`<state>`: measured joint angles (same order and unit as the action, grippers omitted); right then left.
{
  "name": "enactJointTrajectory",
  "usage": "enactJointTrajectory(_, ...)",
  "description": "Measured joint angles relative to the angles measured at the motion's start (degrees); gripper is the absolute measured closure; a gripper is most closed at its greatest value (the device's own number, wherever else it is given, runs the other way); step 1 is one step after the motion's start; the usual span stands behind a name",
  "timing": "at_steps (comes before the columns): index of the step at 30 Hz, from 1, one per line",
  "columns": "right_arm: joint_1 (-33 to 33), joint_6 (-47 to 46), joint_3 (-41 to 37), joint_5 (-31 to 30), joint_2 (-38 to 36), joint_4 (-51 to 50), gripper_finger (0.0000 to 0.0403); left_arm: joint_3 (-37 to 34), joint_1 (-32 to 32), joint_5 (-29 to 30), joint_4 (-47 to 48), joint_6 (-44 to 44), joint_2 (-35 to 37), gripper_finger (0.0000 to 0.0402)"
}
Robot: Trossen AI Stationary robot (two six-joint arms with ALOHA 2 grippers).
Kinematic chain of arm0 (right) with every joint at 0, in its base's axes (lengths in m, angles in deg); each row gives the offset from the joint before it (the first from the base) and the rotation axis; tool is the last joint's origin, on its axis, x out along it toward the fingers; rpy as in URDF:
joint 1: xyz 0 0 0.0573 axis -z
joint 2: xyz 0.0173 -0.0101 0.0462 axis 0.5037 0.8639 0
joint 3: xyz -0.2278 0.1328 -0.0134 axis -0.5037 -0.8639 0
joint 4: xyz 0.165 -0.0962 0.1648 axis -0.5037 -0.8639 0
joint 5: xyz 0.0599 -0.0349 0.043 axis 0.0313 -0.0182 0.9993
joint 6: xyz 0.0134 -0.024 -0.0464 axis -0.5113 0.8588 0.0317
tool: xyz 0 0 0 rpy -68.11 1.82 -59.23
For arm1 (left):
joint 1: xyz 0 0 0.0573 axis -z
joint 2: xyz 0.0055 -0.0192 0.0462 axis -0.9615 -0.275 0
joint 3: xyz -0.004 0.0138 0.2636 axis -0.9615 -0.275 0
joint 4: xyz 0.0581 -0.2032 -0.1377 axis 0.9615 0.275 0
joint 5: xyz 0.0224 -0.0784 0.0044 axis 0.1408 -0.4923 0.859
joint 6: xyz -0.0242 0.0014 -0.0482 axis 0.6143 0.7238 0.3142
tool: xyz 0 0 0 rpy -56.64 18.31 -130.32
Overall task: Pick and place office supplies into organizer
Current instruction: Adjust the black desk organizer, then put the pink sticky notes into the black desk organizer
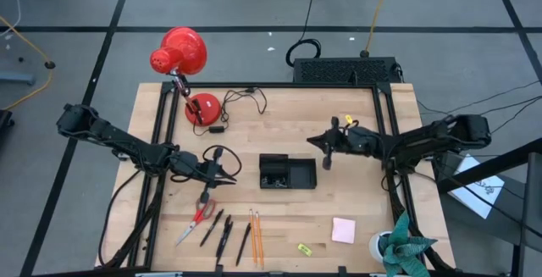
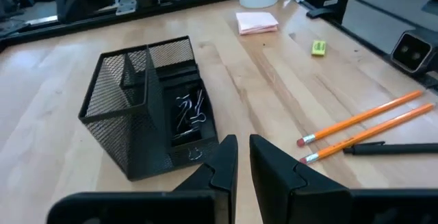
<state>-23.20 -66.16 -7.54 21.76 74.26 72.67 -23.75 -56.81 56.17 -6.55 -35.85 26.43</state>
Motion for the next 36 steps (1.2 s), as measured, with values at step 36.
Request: enactJointTrajectory(36, 0.6, -8.6, 0.0, 9.5, 14.6, 2.6, 0.0403, 0.0, -0.2, 1.1, 0.1, 1.7, 0.0, 0.0355)
